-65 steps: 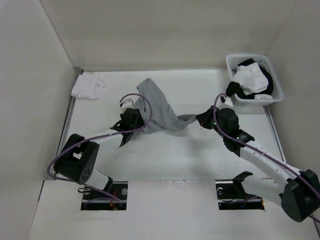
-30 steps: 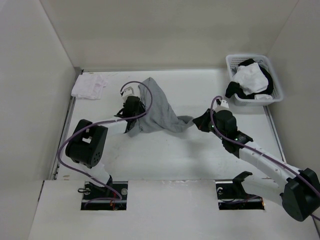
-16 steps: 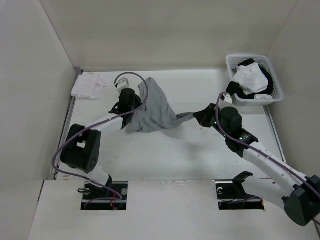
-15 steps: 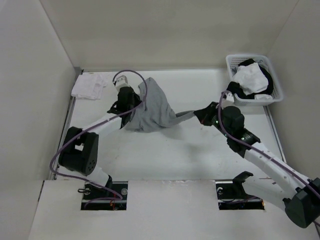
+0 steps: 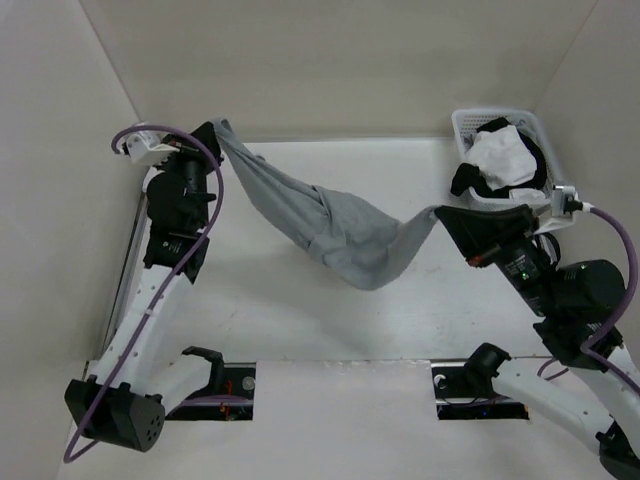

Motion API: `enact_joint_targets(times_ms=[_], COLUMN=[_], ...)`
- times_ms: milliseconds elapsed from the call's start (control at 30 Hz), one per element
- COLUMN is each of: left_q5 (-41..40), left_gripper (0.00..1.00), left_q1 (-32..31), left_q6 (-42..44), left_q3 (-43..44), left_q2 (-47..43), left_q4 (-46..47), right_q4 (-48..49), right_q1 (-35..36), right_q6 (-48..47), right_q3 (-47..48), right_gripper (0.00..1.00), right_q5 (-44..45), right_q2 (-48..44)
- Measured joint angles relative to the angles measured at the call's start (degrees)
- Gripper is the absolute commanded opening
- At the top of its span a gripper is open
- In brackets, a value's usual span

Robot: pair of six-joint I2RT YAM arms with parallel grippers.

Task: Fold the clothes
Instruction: Flatten the tank top out

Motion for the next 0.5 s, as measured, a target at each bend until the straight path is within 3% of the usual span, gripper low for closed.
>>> enact_joint_targets(times_ms=[133,267,400,500], left_q5=[-0.66,0.81,5.55,8.07], left_gripper=[0.04,0.06,0.24,0.34], left_q1=[3.87,7.63,8.83,7.85], left_q6=[-2.36,-5.33,-6.64,-6.36], left_q3=[-5.53,-5.79,-1.62,-0.98], left_q2=[3.67,21.46,41.03,44.63], left_q4=[2.38,5.16,3.39,0.42], right_q4=[-0.48,-3.41,-5.66,-4.15], right_q1=[1.73,-0.70,-7.52,-10.86], right_q6=[2.34,6.08,8.22,8.96], right_q3=[-7.74,-20.44,-25.64,-25.73], right_gripper=[0.02,0.01,0.01,0.01], right_q5=[1.77,2.89,2.91,2.67], right_q2=[-4.96,-2.75,8.94,15.12])
